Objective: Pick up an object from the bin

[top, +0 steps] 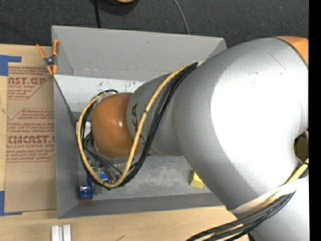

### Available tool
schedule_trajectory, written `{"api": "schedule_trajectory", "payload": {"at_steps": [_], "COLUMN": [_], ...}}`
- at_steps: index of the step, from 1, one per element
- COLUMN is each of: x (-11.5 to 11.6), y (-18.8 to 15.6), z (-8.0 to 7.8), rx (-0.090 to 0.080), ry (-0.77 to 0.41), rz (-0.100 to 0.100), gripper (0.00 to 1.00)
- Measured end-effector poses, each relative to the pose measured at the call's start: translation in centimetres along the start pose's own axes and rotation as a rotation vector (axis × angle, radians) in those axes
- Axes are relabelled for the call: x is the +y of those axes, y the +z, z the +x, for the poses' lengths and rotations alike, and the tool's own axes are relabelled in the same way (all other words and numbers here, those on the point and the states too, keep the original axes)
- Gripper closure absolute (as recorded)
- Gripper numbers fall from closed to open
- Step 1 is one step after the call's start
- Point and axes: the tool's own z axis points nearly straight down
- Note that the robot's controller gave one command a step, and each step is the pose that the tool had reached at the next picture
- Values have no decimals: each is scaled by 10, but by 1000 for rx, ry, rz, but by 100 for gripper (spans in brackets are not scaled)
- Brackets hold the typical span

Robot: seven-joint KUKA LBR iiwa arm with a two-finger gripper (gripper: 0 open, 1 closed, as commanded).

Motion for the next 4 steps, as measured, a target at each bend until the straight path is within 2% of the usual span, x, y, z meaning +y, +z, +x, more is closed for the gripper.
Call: {"api": "schedule_trajectory", "payload": {"at_steps": [4], "x": [1], "y": [-33], "z": [1], "rx": [1], "ry": [0], "rz": [-2], "gripper": [100]}}
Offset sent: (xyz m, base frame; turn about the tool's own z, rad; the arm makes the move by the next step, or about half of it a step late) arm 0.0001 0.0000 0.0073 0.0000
